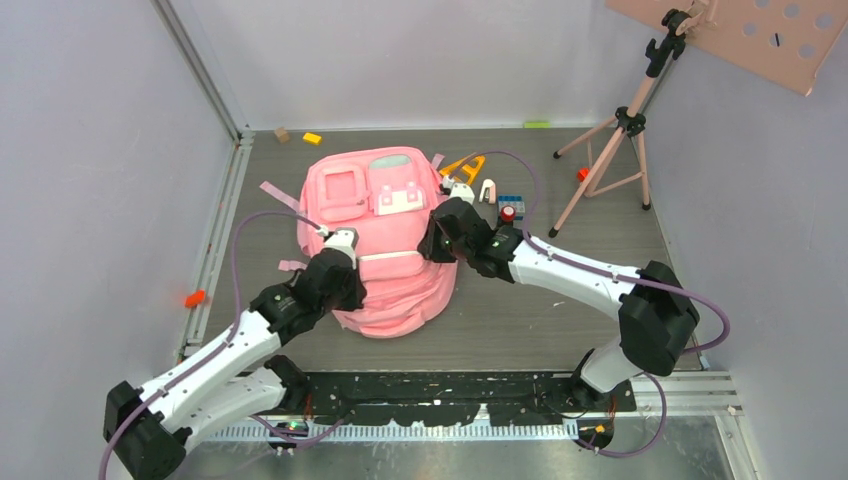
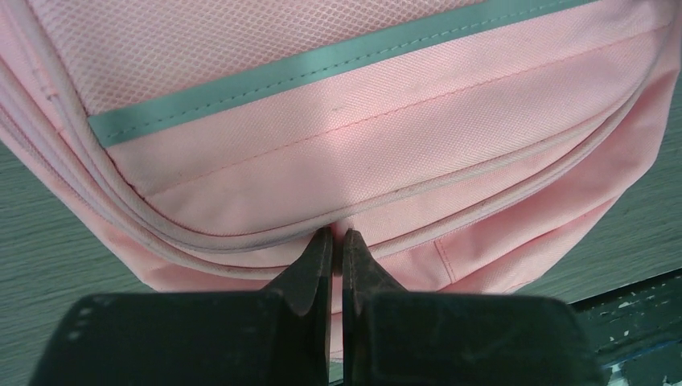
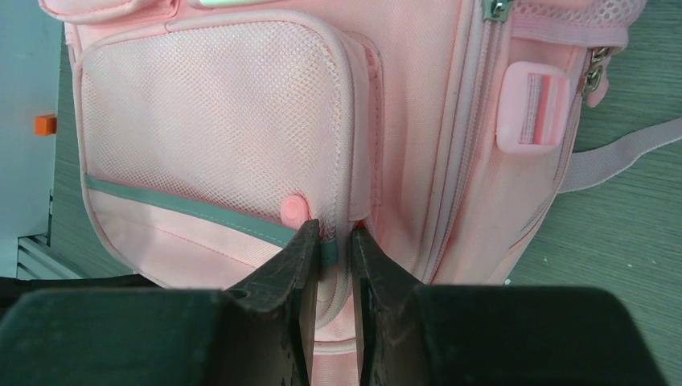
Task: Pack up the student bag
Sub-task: Unzip the student bag at the center of the board.
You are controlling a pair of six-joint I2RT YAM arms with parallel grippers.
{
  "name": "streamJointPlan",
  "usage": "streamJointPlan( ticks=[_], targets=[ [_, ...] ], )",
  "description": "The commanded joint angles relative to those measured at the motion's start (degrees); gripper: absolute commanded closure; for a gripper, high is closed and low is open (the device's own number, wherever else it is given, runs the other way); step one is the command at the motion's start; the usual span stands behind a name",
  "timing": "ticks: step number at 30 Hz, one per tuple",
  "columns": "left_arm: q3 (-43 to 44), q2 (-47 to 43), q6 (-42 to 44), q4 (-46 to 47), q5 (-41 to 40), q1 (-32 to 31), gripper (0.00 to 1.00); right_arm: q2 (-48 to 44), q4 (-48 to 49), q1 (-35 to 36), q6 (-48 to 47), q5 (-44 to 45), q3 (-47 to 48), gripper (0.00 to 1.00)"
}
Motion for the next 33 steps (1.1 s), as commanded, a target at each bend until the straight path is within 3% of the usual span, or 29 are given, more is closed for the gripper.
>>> streamJointPlan(
  ticks=[1, 9, 21, 25, 33],
  targets=[
    [2.1, -3.4, 1.4, -5.7, -8.3, 5.0, 1.0, -3.0, -4.2, -1.6, -4.0, 9.6, 0.1, 1.0],
    [3.9, -3.7, 2.8, -8.7, -6.2, 10.6, 1.0, -3.0, -4.4, -1.6, -4.1, 10.5, -0.4, 1.0],
    [10.2, -2.0, 1.7, -18.2, -10.4, 15.6, 1.0, -3.1, -4.9, -1.6, -4.9, 12.0, -0.3, 1.0],
    [12.7, -2.1, 3.5, -21.1, -7.9, 19.2, 1.0, -3.6, -5.5, -1.6, -5.6, 12.4, -0.1, 1.0],
    [15.7, 2.2, 12.6, -16.0, 3.3, 23.1, 1.0, -4.6, -5.2, -1.6, -10.8, 8.9, 1.4, 1.0]
  ],
)
